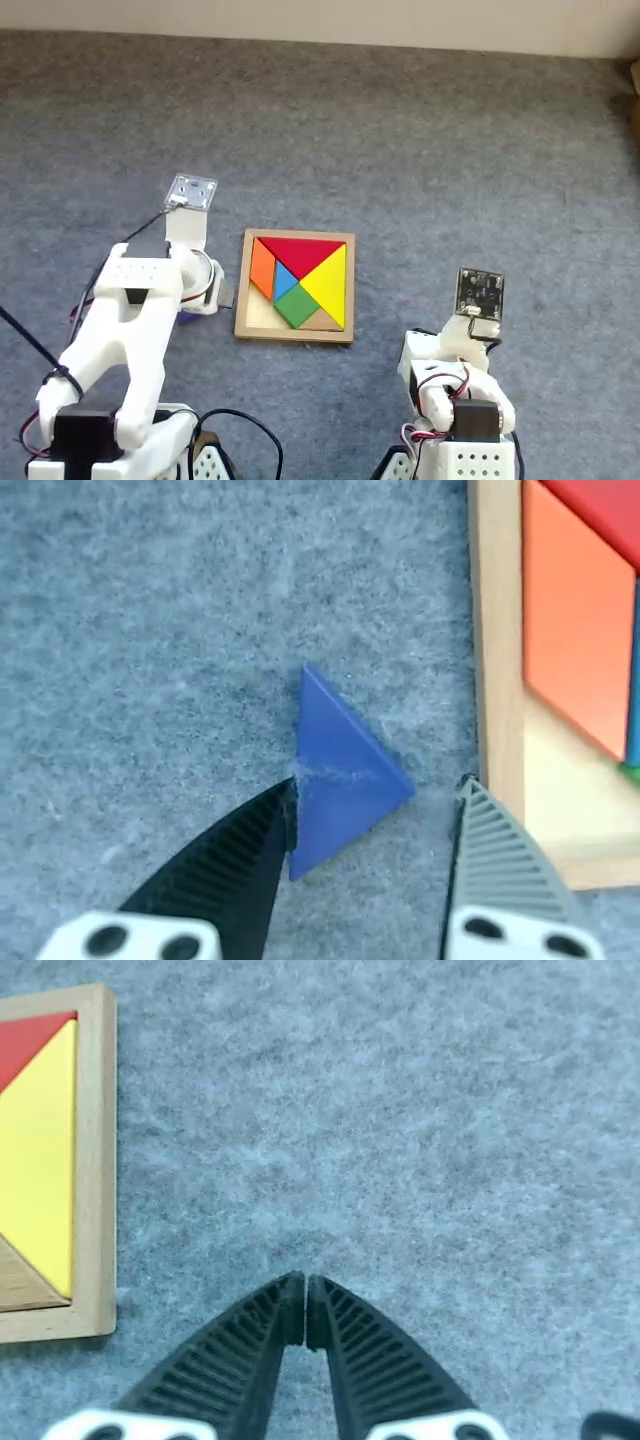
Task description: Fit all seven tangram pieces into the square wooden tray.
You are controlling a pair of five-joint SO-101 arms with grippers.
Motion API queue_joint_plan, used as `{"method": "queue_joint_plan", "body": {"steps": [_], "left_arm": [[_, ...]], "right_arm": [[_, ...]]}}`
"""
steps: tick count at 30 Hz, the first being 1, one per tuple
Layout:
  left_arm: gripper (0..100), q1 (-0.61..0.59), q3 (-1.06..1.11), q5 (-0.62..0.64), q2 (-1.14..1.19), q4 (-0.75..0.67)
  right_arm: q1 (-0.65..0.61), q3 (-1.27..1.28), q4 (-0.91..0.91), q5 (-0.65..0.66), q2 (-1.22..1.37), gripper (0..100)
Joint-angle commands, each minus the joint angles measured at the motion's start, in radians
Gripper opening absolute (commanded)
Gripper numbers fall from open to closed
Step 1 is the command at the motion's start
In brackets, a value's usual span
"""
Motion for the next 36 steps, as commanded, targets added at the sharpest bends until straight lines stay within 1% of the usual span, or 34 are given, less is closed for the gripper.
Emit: {"method": "queue_joint_plan", "body": {"steps": [1, 3, 8, 16, 21, 24, 28, 36], "left_arm": [[25, -0.013, -0.056, -0.014, 0.054, 0.003], [25, -0.015, -0.114, -0.011, 0.117, 0.011], [19, -0.015, -0.193, -0.012, 0.208, 0.048], [19, -0.015, -0.196, -0.011, 0.216, 0.048], [18, -0.016, -0.196, -0.011, 0.216, 0.063], [16, -0.024, -0.206, -0.011, 0.211, 0.097], [16, -0.016, -0.202, -0.011, 0.124, 0.147], [15, -0.015, -0.084, -0.011, -0.13, 0.152]], "right_arm": [[0.01, 0.119, 0.004, -0.008, -0.012, 2.5], [0.01, 0.119, 0.004, -0.008, -0.012, 2.5], [0.01, 0.119, 0.004, -0.008, -0.012, 2.5], [0.01, 0.119, 0.004, -0.008, -0.012, 2.5], [0.01, 0.119, 0.004, -0.008, -0.012, 2.5], [0.01, 0.119, 0.004, -0.008, -0.012, 2.5], [0.01, 0.119, 0.004, -0.008, -0.012, 2.5], [0.01, 0.119, 0.004, -0.008, -0.012, 2.5]]}}
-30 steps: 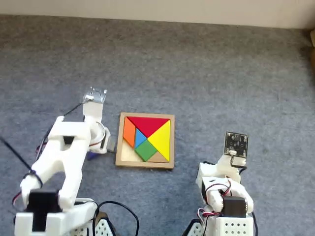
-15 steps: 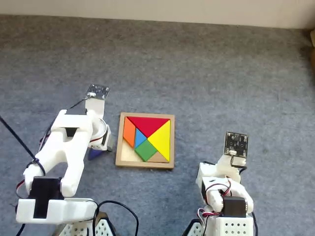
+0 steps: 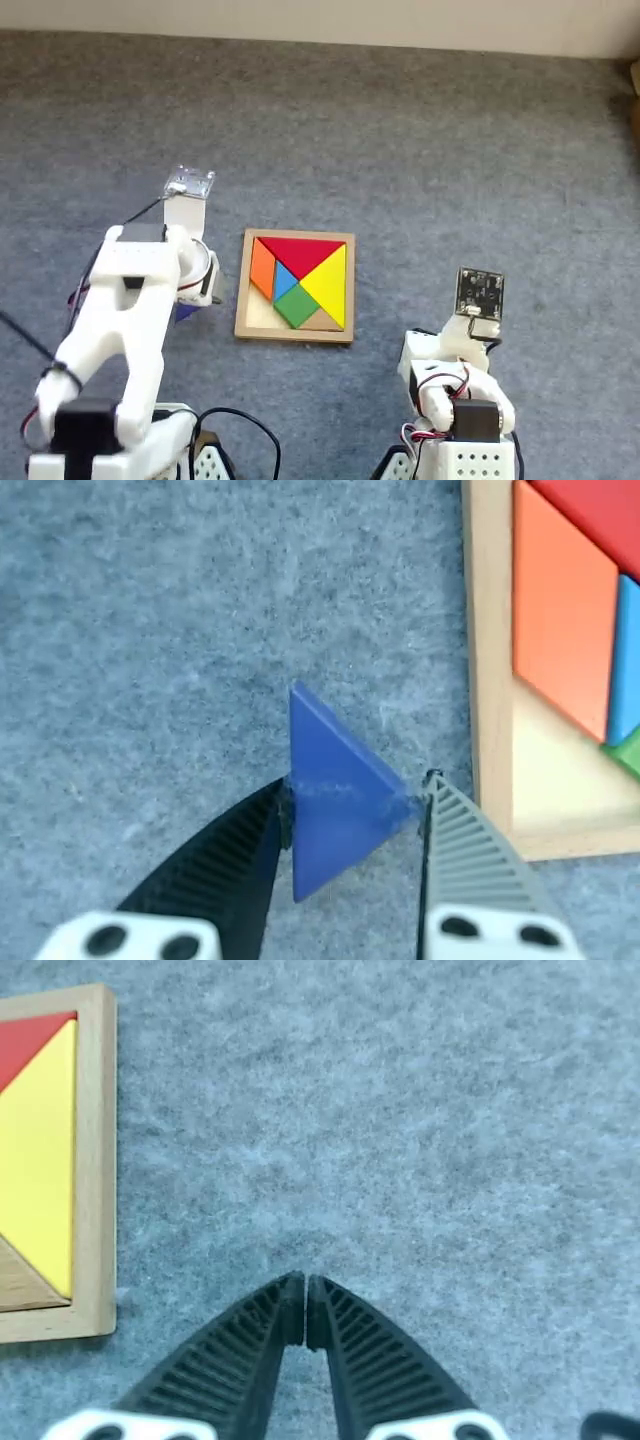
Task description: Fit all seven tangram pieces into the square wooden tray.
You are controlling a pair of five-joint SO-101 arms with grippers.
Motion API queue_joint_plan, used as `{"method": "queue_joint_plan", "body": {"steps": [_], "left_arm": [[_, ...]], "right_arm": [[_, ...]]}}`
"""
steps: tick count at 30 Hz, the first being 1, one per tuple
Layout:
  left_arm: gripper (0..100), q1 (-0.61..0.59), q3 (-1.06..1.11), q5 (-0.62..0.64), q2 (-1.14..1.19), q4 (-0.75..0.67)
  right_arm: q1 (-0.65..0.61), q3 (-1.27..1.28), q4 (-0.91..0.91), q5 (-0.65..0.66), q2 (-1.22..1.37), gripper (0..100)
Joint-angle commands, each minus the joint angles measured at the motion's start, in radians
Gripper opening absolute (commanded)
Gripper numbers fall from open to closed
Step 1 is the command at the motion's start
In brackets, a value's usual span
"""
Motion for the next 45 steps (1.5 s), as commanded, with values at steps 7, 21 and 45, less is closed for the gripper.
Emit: {"method": "queue_joint_plan", "body": {"steps": [7, 21, 45], "left_arm": [[16, 0.166, 0.054, 0.012, -0.24, 0.057], [16, 0.308, 0.021, -0.512, -0.259, 0.063], [29, 0.423, 0.027, -1.14, -0.257, 0.057]], "right_arm": [[0.01, 0.119, 0.004, -0.008, -0.012, 2.5], [0.01, 0.119, 0.004, -0.008, -0.012, 2.5], [0.01, 0.119, 0.004, -0.008, -0.012, 2.5]]}}
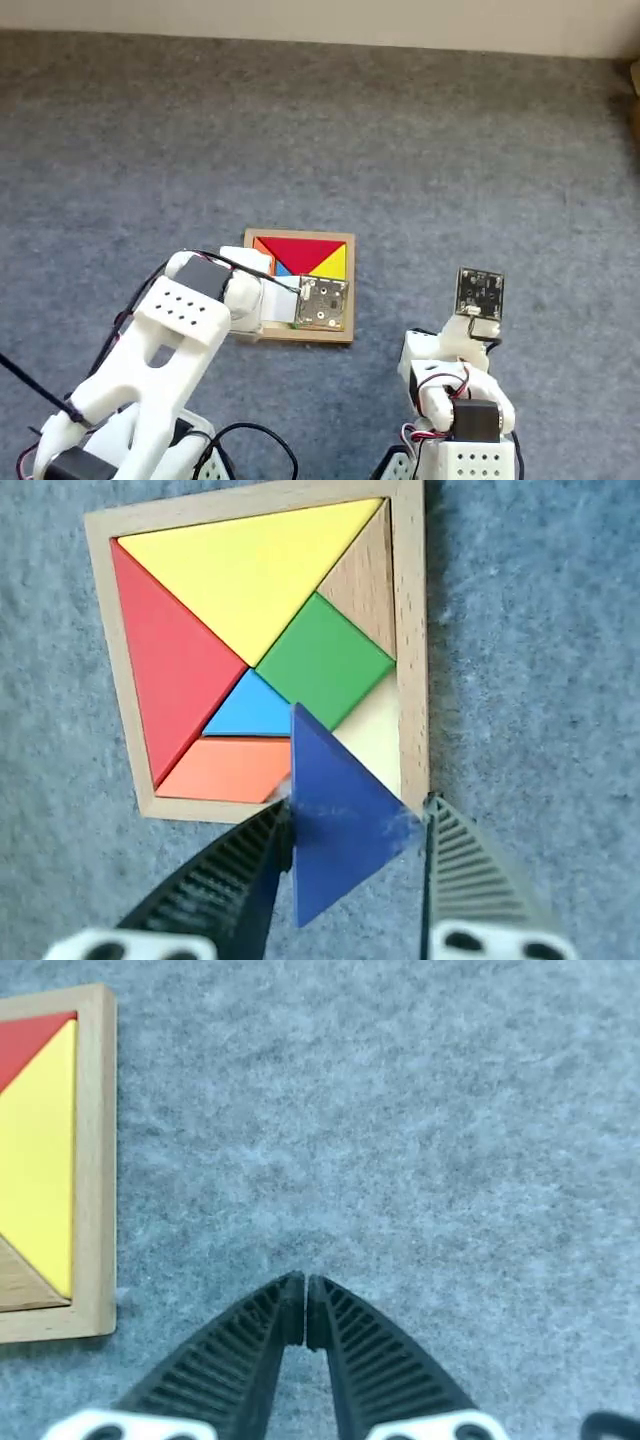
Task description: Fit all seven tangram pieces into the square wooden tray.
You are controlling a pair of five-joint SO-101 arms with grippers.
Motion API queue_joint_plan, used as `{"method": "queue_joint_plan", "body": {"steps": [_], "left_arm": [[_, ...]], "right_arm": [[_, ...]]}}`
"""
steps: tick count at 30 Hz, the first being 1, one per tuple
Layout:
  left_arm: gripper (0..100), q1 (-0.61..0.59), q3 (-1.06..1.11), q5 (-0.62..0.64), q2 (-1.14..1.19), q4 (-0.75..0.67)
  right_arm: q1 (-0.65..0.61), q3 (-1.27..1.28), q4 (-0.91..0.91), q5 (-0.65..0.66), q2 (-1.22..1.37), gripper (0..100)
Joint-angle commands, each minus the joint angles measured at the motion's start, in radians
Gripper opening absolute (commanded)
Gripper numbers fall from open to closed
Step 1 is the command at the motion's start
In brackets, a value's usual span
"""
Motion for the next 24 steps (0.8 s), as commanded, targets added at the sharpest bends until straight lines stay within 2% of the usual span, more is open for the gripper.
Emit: {"method": "queue_joint_plan", "body": {"steps": [1, 6, 11, 15, 19, 24], "left_arm": [[31, 0.005, -0.033, -0.015, -0.025, 0.006], [30, -0.002, -0.059, 0.014, -0.036, 0.005], [26, -0.102, -0.119, 0.037, -0.036, 0.009], [26, -0.2, -0.108, 0.13, -0.036, 0.009], [26, -0.28, -0.064, 0.275, -0.036, 0.005], [26, -0.297, 0.058, 0.485, -0.031, -0.009]], "right_arm": [[0.01, 0.119, 0.004, -0.008, -0.012, 2.5], [0.01, 0.119, 0.004, -0.008, -0.012, 2.5], [0.01, 0.119, 0.004, -0.008, -0.012, 2.5], [0.01, 0.119, 0.004, -0.008, -0.012, 2.5], [0.01, 0.119, 0.004, -0.008, -0.012, 2.5], [0.01, 0.119, 0.004, -0.008, -0.012, 2.5]]}}
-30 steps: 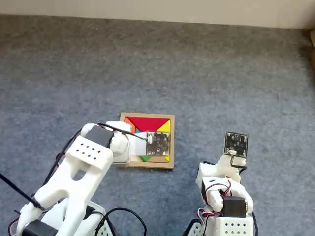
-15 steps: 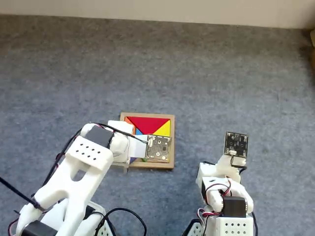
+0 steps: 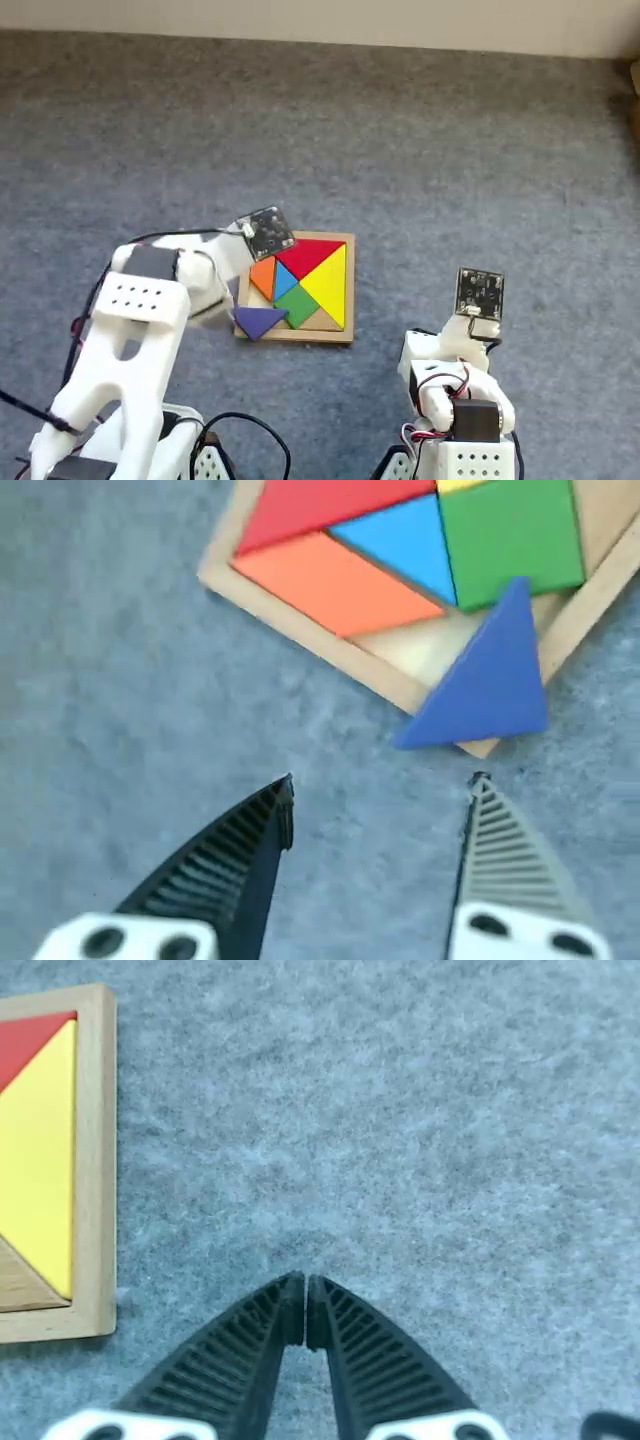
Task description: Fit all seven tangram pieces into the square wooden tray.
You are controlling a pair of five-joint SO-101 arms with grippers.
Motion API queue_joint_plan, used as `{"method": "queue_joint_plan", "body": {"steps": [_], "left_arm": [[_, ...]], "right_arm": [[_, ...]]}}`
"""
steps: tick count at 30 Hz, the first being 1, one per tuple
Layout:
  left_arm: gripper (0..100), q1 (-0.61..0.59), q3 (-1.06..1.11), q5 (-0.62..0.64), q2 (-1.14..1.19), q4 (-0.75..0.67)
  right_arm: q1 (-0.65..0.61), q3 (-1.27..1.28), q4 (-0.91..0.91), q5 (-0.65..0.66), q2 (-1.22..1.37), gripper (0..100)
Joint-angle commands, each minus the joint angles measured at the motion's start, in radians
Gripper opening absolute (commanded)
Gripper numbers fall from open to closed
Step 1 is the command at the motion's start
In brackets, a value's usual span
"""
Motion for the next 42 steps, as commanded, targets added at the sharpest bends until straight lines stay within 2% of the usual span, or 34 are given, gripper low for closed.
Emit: {"method": "queue_joint_plan", "body": {"steps": [1, 5, 10, 26, 34, 42], "left_arm": [[26, -0.013, 0.071, 0.143, -0.022, -0.035], [26, -0.021, 0.18, 0.272, -0.021, -0.201], [26, -0.018, 0.249, 0.348, -0.019, -0.333], [26, -0.022, 0.245, 0.368, -0.028, -0.344], [26, -0.062, 0.245, 0.436, -0.027, -0.422], [26, -0.056, 0.249, 0.44, -0.019, -0.485]], "right_arm": [[0.01, 0.119, 0.004, -0.008, -0.012, 2.5], [0.01, 0.119, 0.004, -0.008, -0.012, 2.5], [0.01, 0.119, 0.004, -0.008, -0.012, 2.5], [0.01, 0.119, 0.004, -0.008, -0.012, 2.5], [0.01, 0.119, 0.004, -0.008, -0.012, 2.5], [0.01, 0.119, 0.004, -0.008, -0.012, 2.5]]}}
